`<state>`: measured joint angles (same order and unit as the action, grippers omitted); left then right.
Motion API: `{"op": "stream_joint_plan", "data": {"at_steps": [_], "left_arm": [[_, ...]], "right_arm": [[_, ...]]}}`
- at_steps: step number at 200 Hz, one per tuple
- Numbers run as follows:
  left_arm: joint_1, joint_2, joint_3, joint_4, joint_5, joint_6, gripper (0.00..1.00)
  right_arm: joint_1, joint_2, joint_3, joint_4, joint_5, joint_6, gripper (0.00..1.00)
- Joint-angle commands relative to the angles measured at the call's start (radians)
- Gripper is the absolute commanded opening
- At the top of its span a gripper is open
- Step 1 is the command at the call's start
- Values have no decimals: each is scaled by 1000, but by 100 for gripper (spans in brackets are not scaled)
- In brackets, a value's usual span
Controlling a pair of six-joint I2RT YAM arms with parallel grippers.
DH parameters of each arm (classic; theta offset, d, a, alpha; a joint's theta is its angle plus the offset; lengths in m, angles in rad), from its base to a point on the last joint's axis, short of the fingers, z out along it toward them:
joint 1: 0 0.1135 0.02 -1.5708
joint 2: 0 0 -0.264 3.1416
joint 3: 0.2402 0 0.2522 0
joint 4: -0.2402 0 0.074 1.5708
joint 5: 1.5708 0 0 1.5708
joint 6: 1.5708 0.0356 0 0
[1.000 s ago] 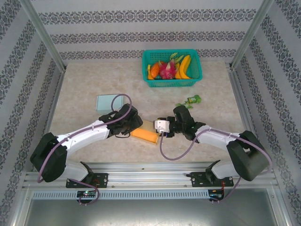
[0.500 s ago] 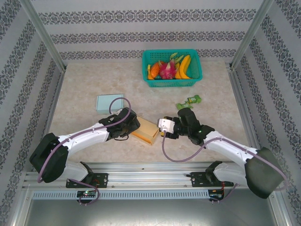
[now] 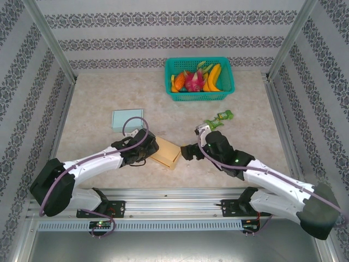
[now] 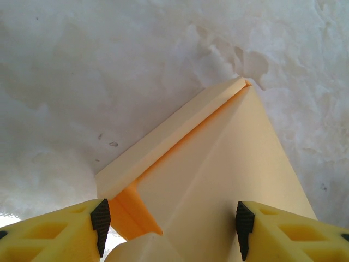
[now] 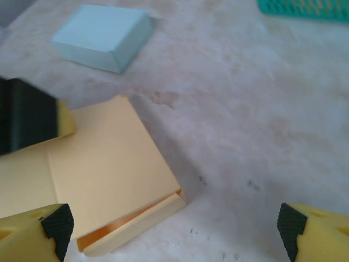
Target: Fold the paper box
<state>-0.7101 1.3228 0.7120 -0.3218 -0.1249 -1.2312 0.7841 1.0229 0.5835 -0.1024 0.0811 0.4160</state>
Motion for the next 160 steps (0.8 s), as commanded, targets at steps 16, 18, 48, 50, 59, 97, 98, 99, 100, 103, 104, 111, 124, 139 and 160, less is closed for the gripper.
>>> {"op": "stream_joint_plan", "data": {"at_steps": [16,18,48,50,59,97,98,99,100,103,104,111,124,139,160], "left_arm": [[-24,-12,-34,-23,-46,-27,64],[-26,-11,-36,-22,-47,-28,64],[-39,-7,-46,-20,-67,-34,64],[-41,-7,-47,-21,-70,-35,64],[-45,-5,-48,-23,-78,-37,64],[-55,-21,-66,-36,-102,-40,65],[-56,-23,-67,-37,-104,-39,65],[-56,-24,-67,-39,-104,-39,65],[-57,-25,-68,-40,-106,-38,65],[-57,-29,-69,-45,-110,-38,66],[-57,-29,-69,-47,-112,-38,66],[-58,-37,-71,-60,-122,-34,68],[-57,-58,-77,-84,-142,-23,71],[-57,-91,-84,-118,-168,-6,74],[-57,-142,-88,-177,-201,39,76]], "right_arm": [[78,140,57,5,154,260,98],[84,147,59,10,160,260,98],[144,248,108,23,217,258,98],[147,255,111,24,218,257,98],[159,290,129,19,222,253,98],[194,412,165,6,267,250,98],[195,416,165,6,268,250,98],[196,418,165,6,269,251,98],[196,420,165,7,270,251,98],[196,427,165,6,271,254,98],[196,429,165,6,272,253,98],[197,445,163,8,274,254,98],[198,469,156,13,280,258,98],[198,489,150,14,292,258,98],[198,503,140,19,303,252,98]]}}
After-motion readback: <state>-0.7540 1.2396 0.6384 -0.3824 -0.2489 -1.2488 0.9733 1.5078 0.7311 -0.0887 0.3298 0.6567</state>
